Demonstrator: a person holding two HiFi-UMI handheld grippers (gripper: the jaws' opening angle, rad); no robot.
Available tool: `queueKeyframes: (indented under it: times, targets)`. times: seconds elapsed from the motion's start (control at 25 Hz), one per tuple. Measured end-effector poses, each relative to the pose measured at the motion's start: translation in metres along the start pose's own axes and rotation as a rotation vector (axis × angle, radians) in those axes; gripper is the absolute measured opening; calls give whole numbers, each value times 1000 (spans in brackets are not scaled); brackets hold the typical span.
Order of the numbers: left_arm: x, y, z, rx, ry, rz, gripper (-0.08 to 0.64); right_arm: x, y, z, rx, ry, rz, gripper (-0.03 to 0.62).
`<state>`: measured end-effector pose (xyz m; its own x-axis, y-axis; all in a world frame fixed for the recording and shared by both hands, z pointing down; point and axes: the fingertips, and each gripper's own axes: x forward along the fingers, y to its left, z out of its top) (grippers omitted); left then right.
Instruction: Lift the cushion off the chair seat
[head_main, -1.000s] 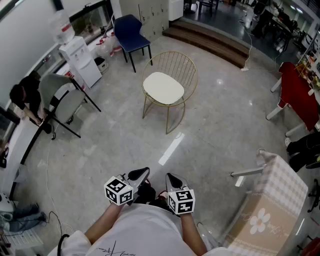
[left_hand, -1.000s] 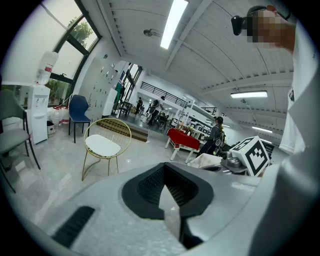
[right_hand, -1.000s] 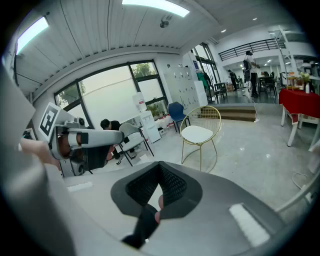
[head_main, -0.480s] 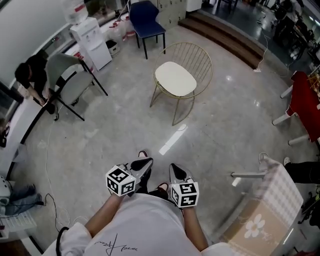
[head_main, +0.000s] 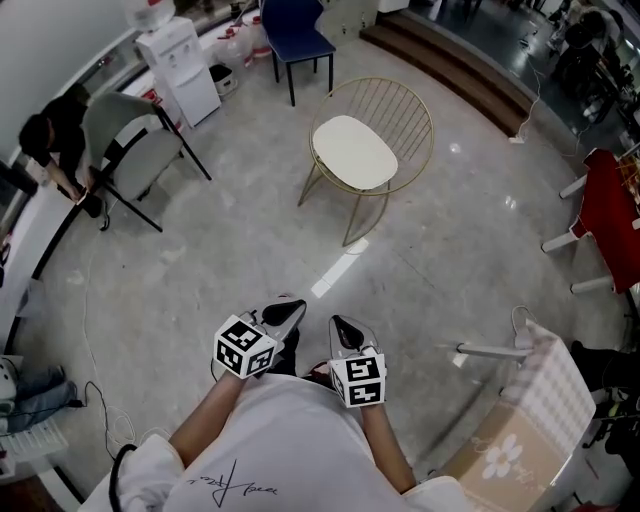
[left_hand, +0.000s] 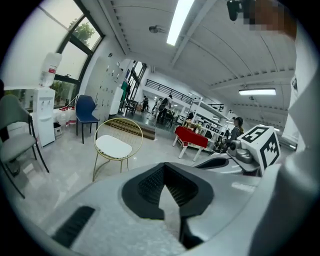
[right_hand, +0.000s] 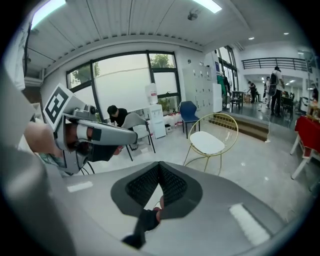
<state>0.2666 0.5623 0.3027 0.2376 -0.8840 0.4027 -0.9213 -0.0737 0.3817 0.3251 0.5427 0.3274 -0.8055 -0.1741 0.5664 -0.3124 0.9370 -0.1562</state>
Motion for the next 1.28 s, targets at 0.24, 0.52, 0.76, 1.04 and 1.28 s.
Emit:
queueKeyframes:
  times: [0.24,0.52,0.76,1.04,1.28]
  targets:
    - [11,46,22,-7,20,-22,5,41,-9,25,29,21,-16,8]
    - [21,95,60,-44,-5,-37,5,89,-19,64,68,23,-15,8]
    - [29,115,89,0,-44,-79,5,113,-14,119,91,-44,27,9]
    - [36,139,118,47,-49,-83,5,149,-8,172,114,-98,47,9]
    - [41,160,143,105,-86,-47,-9,172,-10,198,115,-143,-15,4]
